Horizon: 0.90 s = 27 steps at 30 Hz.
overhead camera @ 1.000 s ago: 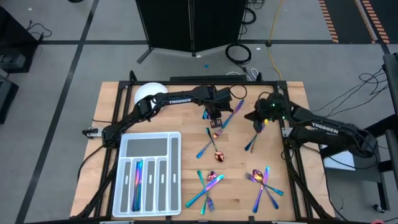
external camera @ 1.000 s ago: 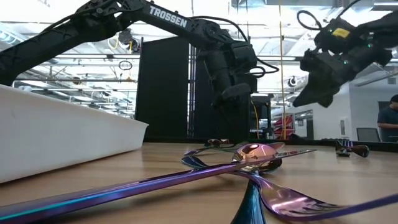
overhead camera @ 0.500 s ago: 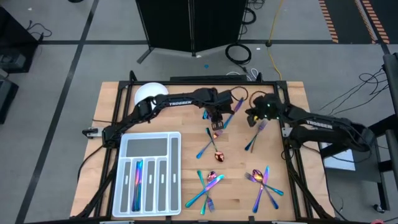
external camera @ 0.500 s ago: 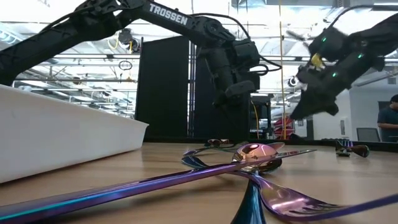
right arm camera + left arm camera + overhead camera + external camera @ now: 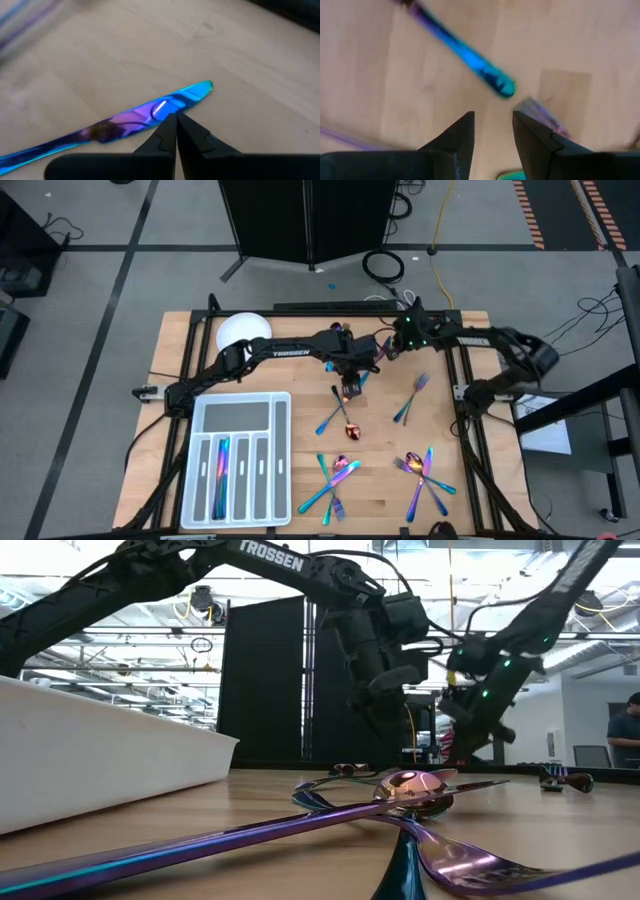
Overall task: Sort silverware
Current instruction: Put the iridescent blue knife in the silverware tray
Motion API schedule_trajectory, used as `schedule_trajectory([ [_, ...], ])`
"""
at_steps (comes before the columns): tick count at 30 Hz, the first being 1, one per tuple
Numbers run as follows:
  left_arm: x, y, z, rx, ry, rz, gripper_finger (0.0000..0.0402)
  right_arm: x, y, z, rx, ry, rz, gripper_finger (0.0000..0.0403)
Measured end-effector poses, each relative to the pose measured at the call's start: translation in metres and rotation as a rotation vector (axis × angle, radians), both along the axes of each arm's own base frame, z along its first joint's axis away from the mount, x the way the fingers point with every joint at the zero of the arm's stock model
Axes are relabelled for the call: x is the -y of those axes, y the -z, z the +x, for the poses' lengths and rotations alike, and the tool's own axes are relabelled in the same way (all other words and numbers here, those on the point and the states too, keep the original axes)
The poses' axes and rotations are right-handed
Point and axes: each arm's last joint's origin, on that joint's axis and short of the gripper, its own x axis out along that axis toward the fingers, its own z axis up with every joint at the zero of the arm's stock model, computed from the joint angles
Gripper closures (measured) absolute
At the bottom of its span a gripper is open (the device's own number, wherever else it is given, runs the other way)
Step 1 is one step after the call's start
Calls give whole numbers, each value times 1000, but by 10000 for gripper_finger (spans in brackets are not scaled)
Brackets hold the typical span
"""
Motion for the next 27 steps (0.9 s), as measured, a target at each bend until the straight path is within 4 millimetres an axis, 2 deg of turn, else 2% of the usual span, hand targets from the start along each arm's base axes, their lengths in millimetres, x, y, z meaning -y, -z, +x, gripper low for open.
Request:
schedule_trajectory([
  [5,-4,1,-3,-33,19,34,266,13,10,5,-27,-17,28,403],
  [18,-15,1,-6,-34,35,44,266,28,-1,3,-12,8,-17,403],
  [27,-15,1,-5,-30,38,43,266,34,19,4,-44,10,33,403],
])
